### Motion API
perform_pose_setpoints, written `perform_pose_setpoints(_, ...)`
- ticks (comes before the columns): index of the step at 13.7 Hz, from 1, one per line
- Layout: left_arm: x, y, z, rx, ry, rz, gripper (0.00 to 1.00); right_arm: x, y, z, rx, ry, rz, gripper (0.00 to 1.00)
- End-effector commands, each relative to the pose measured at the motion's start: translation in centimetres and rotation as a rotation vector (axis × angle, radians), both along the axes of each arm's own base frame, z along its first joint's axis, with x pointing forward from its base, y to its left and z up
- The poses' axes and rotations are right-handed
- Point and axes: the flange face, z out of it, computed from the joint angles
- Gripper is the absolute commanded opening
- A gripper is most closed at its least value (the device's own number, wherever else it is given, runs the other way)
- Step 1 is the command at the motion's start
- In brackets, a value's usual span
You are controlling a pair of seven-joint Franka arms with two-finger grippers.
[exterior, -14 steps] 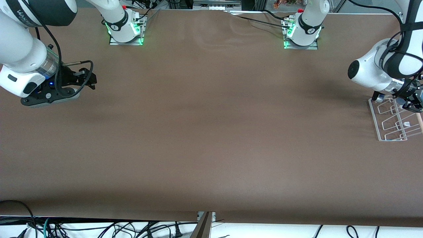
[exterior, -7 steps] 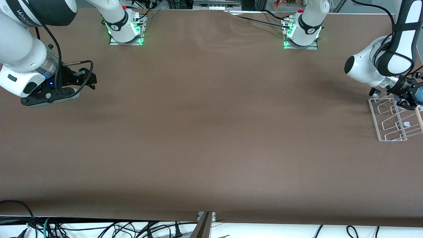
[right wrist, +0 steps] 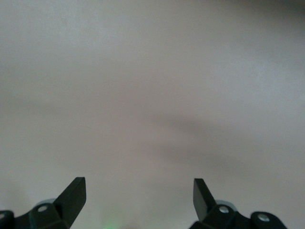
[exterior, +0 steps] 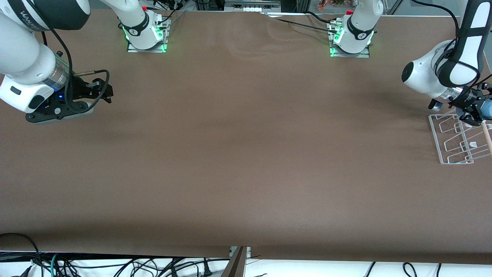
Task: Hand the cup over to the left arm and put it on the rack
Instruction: 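Lower the held cup into the white wire rack with the left gripper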
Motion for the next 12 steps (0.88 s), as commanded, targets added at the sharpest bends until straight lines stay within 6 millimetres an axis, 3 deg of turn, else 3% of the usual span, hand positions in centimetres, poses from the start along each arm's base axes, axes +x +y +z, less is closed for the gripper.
perform_pose_setpoints(1, -1.4, 0.4, -0.3, -0.005, -0.024, -0.028, 0.0, -0.4, 0.5, 0.8, 0.011, 0.003, 0.012, 0.99)
perform_pose_setpoints(3, -2.4, 1.8, -1.1, -0.006, -0.055, -0.032, 0.0, -0.5, 0.6, 0.7, 0.011, 0.006, 0.014, 0.99)
perform_pose_setpoints(10, -2.8, 1.7, -3.3, -0.034, -0.06, -0.025, 0.0, -0.7, 0.5, 0.8, 0.01, 0.018, 0.011, 0.99)
perform_pose_setpoints(12, -3.0, 1.4, -4.7, -0.053, -0.06, -0.022, 0.0, -0.7, 0.5, 0.8, 0.009, 0.02, 0.011, 0.99)
